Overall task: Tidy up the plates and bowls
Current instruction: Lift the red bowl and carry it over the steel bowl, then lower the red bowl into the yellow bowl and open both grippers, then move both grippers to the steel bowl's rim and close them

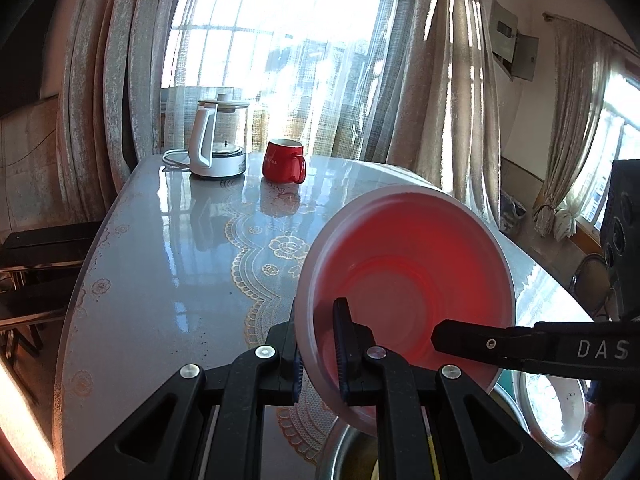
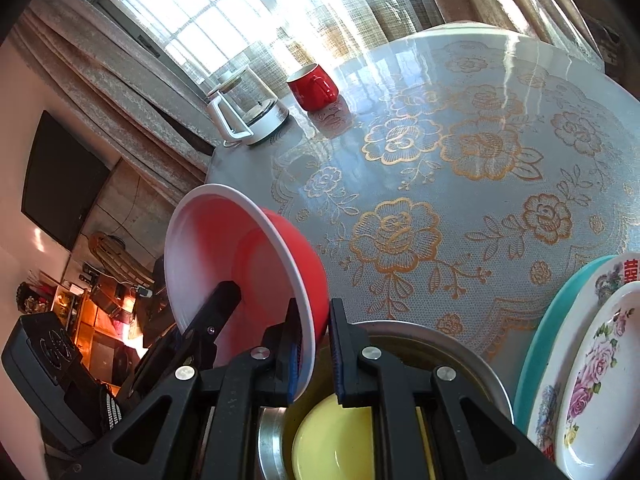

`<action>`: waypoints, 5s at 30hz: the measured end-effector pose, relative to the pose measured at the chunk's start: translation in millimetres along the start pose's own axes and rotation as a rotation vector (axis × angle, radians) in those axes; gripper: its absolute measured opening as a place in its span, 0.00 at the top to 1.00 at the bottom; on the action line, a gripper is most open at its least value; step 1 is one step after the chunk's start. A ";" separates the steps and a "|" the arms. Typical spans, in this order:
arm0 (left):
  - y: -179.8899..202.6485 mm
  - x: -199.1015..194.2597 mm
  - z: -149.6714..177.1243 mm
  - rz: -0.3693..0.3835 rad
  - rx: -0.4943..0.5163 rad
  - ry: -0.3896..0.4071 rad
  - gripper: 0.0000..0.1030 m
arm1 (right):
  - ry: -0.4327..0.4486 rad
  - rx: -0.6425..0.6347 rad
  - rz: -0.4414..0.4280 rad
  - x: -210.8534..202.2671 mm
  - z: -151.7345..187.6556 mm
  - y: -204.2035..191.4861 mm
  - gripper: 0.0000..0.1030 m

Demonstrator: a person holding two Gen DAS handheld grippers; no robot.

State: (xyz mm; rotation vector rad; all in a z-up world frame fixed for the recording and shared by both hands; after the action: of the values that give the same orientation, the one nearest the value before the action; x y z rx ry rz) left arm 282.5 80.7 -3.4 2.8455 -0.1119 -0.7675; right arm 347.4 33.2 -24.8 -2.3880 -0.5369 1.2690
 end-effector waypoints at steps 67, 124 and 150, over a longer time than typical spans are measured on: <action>51.1 -33.0 103.8 -0.066 0.094 -0.266 0.86 | -0.075 -0.073 0.083 -47.4 70.2 52.6 0.67; 29.6 -74.6 82.3 -0.181 0.022 -0.169 0.30 | 0.031 -0.031 0.067 -67.7 61.9 66.7 0.70; -20.4 -78.5 105.4 -0.183 -0.172 -0.221 0.36 | -0.018 0.024 0.071 -62.6 87.3 74.0 0.65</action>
State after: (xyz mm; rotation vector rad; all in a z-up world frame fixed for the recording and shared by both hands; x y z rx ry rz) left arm 162.0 92.8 -58.4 2.6261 0.1786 -1.0716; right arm 252.8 -47.9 -63.4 -2.3975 -0.4429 1.3204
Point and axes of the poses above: each gripper's, at about its wrist camera, not at the fingertips, and x roughly the way its jaws point, y to its right, z to its underside, the point moved 10 cm from there along x, roughly the way its jaws point, and after that the axes turned 3 degrees about y, right-handed, at the moved point
